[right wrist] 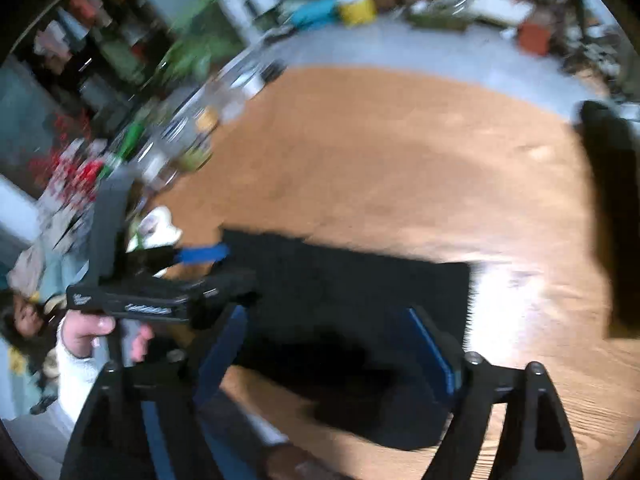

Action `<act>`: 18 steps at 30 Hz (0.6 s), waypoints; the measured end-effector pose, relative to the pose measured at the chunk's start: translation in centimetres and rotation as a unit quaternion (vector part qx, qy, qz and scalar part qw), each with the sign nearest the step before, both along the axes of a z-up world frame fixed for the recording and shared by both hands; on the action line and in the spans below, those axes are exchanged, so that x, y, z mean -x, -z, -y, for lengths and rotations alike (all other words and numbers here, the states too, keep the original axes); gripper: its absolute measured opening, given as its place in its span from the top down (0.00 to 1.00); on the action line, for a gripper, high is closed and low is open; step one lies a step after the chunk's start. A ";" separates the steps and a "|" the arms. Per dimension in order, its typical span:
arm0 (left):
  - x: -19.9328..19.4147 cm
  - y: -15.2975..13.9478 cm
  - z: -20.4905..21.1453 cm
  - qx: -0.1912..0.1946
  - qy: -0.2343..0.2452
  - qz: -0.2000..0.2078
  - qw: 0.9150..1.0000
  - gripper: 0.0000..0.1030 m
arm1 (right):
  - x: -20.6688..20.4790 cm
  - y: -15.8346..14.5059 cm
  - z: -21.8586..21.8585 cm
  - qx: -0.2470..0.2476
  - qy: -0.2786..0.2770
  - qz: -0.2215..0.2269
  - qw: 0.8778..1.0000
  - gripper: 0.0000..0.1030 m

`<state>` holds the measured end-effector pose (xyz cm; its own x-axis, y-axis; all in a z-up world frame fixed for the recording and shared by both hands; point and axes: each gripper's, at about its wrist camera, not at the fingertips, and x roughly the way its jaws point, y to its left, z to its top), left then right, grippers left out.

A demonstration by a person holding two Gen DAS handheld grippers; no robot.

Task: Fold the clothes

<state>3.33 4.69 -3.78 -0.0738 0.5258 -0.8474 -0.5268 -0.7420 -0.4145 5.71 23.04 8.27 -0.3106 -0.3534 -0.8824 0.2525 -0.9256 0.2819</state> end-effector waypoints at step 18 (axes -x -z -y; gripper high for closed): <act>-4.0 -0.6 -6.5 0.045 -0.044 0.023 0.998 0.14 | -4.1 11.1 -17.8 0.120 0.234 -0.010 0.965 0.21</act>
